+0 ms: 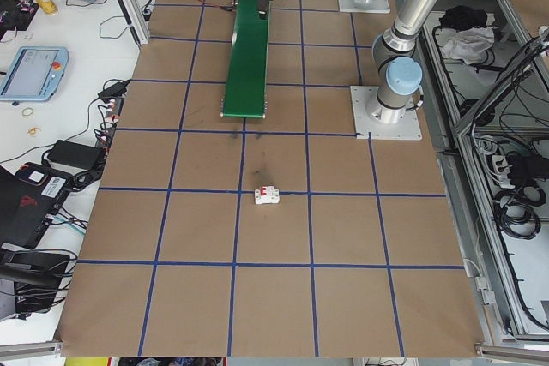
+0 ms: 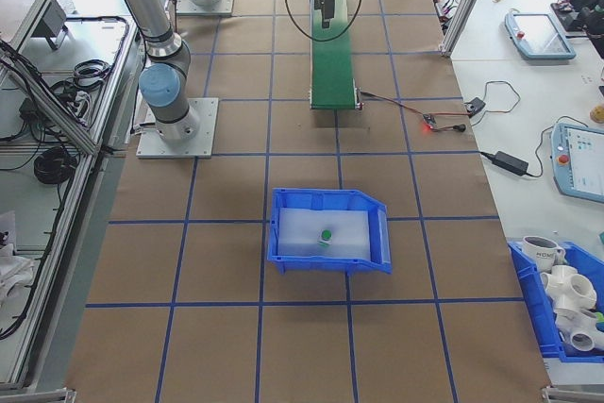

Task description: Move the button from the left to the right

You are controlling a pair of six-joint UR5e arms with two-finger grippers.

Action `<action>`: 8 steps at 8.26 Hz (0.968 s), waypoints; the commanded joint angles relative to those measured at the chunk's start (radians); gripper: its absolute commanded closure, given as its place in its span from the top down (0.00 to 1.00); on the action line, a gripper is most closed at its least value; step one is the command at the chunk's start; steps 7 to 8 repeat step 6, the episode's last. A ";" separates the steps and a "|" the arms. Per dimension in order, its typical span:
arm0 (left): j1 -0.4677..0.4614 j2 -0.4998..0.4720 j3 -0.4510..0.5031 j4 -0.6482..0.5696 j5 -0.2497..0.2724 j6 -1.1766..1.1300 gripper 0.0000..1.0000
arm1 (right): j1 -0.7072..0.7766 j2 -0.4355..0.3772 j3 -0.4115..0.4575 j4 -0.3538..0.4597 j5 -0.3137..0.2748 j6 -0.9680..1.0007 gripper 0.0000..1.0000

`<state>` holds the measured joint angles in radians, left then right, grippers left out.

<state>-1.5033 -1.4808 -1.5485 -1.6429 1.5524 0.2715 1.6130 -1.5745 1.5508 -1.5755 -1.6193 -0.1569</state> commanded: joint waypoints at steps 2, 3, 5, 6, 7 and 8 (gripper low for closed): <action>0.000 0.001 -0.001 0.000 0.000 0.000 1.00 | 0.022 0.016 -0.009 -0.011 -0.010 0.030 1.00; 0.000 -0.001 -0.001 0.000 0.000 0.000 1.00 | 0.022 0.016 -0.009 -0.011 -0.011 0.030 1.00; 0.000 0.001 -0.001 0.000 0.000 0.000 1.00 | 0.022 0.016 -0.009 -0.006 -0.011 0.030 1.00; 0.000 0.001 -0.001 0.000 0.000 0.000 1.00 | 0.022 0.016 -0.009 -0.006 -0.028 0.025 1.00; 0.000 0.001 -0.001 0.000 0.000 0.000 1.00 | 0.022 0.016 -0.009 -0.006 -0.028 0.025 1.00; 0.000 0.001 -0.001 0.000 0.000 0.000 1.00 | 0.022 0.016 -0.009 -0.006 -0.028 0.025 1.00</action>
